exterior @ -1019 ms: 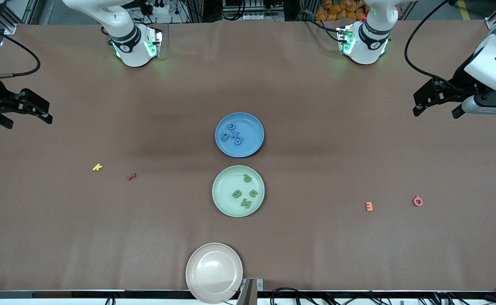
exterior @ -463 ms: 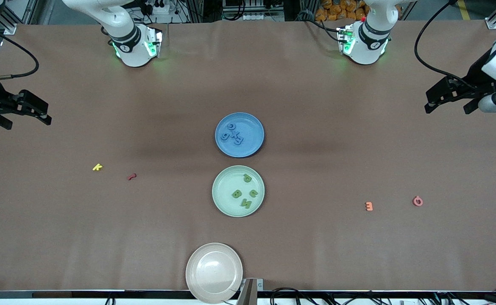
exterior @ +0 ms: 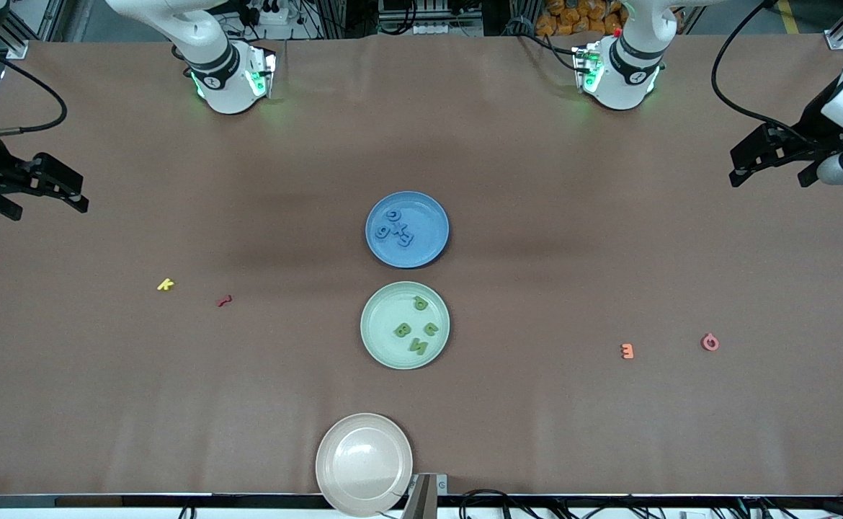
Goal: Sort letters by color into matching plates
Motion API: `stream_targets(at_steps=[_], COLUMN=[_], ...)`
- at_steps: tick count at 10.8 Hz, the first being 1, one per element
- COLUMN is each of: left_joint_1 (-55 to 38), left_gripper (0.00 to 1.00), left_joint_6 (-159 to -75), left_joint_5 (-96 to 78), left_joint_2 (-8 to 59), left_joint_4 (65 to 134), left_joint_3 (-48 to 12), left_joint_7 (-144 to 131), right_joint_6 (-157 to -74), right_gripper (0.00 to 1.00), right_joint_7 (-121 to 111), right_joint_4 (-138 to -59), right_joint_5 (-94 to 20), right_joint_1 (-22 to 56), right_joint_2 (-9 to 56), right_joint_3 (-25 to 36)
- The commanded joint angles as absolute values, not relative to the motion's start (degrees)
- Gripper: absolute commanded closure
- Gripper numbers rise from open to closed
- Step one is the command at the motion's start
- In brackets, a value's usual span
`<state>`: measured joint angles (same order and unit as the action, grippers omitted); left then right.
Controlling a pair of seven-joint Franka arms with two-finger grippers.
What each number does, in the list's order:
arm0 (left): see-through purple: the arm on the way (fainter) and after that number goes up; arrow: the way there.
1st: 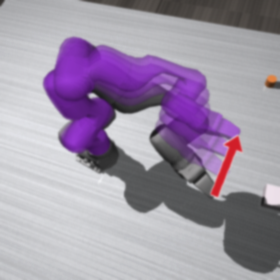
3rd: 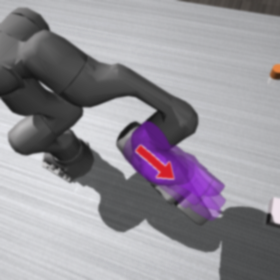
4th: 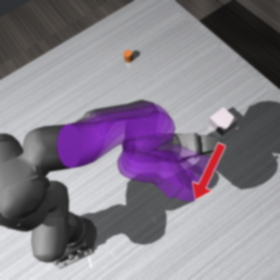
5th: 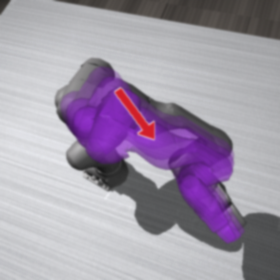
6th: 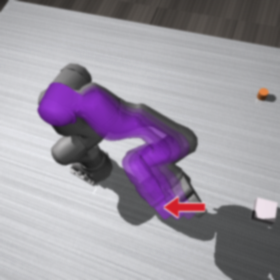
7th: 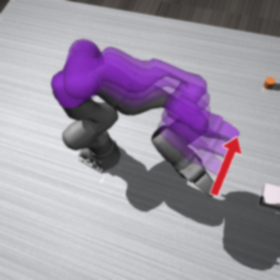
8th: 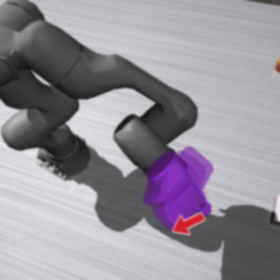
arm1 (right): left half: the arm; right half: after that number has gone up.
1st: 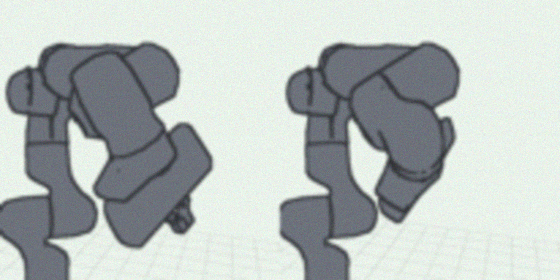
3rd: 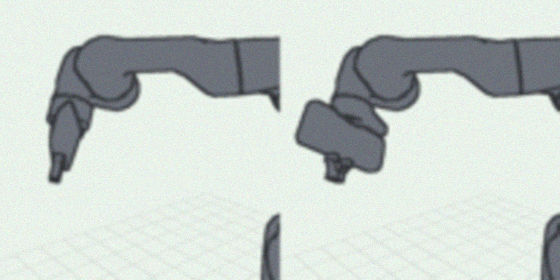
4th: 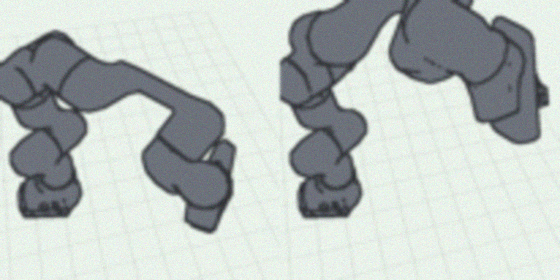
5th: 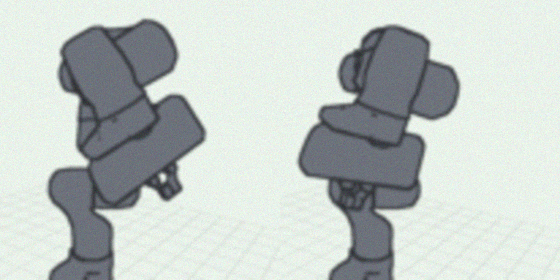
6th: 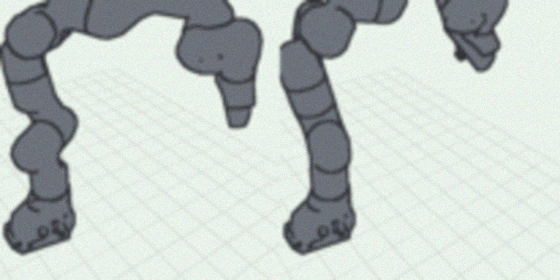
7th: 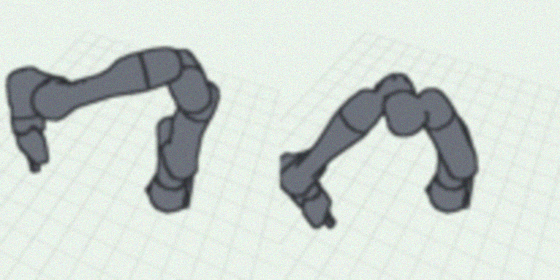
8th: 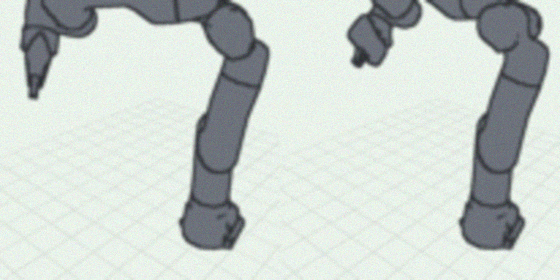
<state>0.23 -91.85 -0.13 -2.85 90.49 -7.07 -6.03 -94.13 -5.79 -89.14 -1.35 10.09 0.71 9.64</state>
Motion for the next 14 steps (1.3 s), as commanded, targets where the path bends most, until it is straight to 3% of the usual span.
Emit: stream_targets(at_steps=[1,14], left_joint_1=[-0.53,-0.18], left_gripper=[0.0,0.0], left_joint_6=[-90.62,-90.79], left_joint_5=[1.14,0.53], left_joint_2=[-2.46,-0.18], left_joint_4=[90.09,89.56], left_joint_3=[-6.77,-6.33], left_joint_7=[-5.19,-4.92], right_joint_6=[-94.13,-94.13], right_gripper=[0.0,0.0], right_joint_7=[-6.06,-6.06], right_joint_4=[-88.51,-88.59], right_joint_5=[-2.37,-2.37], right_joint_1=[10.11,9.93], right_joint_2=[1.05,1.14], right_joint_3=[9.93,9.93])
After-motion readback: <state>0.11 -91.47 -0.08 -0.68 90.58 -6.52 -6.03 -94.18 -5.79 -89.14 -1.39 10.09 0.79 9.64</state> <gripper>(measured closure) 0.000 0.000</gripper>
